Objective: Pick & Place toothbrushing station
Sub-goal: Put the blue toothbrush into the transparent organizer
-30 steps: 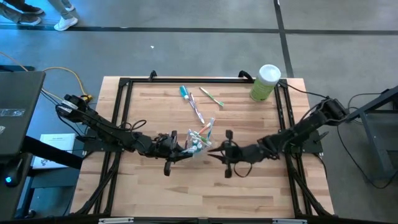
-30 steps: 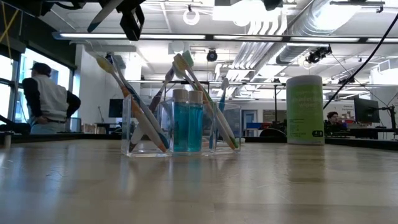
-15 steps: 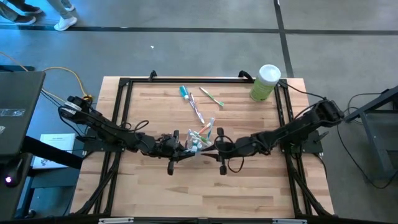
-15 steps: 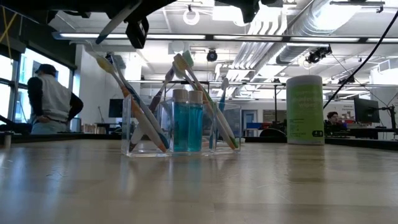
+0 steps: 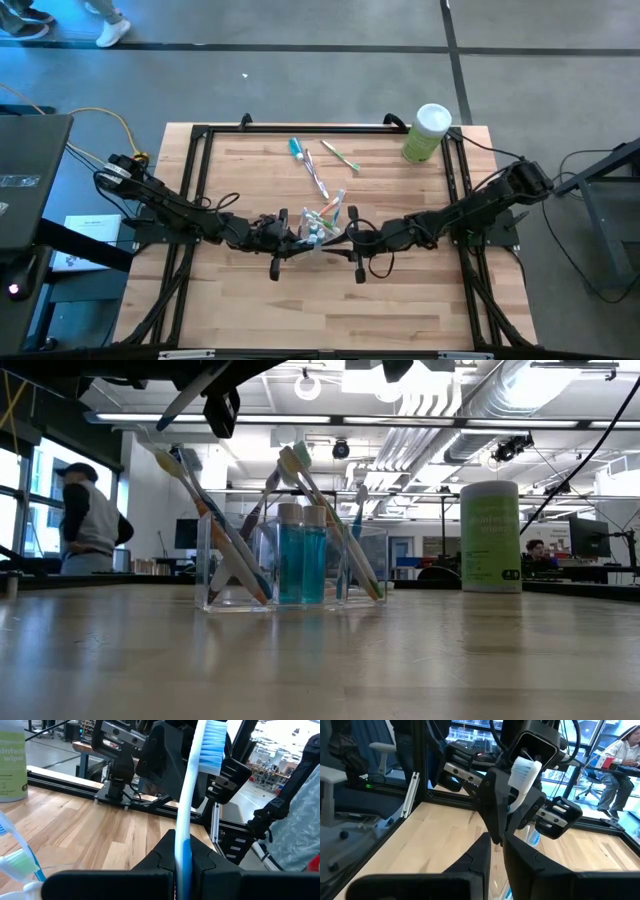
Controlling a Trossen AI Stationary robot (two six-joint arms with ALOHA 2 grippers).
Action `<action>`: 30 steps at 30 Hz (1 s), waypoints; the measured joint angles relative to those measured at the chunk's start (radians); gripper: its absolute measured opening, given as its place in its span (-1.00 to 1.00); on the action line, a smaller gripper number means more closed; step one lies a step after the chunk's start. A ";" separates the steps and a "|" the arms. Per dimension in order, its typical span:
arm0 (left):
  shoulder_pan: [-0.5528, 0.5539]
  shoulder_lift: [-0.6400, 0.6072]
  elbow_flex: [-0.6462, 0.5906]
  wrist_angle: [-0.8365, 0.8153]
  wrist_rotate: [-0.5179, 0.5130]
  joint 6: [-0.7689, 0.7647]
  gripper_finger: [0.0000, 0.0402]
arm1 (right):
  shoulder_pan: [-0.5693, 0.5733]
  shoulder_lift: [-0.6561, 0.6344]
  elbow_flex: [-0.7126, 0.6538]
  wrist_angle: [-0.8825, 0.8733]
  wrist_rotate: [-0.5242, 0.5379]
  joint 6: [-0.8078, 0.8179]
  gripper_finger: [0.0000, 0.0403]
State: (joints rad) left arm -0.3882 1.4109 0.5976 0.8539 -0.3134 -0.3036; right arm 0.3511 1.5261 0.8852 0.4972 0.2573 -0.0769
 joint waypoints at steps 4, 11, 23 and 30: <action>-0.001 0.000 0.000 -0.002 0.004 -0.003 -0.98 | 0.000 0.000 0.000 0.013 -0.003 -0.002 -0.80; -0.012 0.000 0.000 -0.008 0.004 -0.004 -0.98 | -0.006 0.000 0.000 0.023 -0.097 -0.056 -0.84; -0.015 0.000 0.000 -0.005 0.003 0.039 -0.98 | -0.005 0.000 0.000 0.057 -0.126 -0.112 -0.90; -0.015 0.000 0.000 0.003 0.003 0.061 -0.98 | -0.005 0.000 0.000 0.083 -0.073 -0.060 -0.49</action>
State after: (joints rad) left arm -0.4030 1.4109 0.5976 0.8567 -0.3103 -0.2424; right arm 0.3466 1.5261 0.8852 0.5798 0.1842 -0.1366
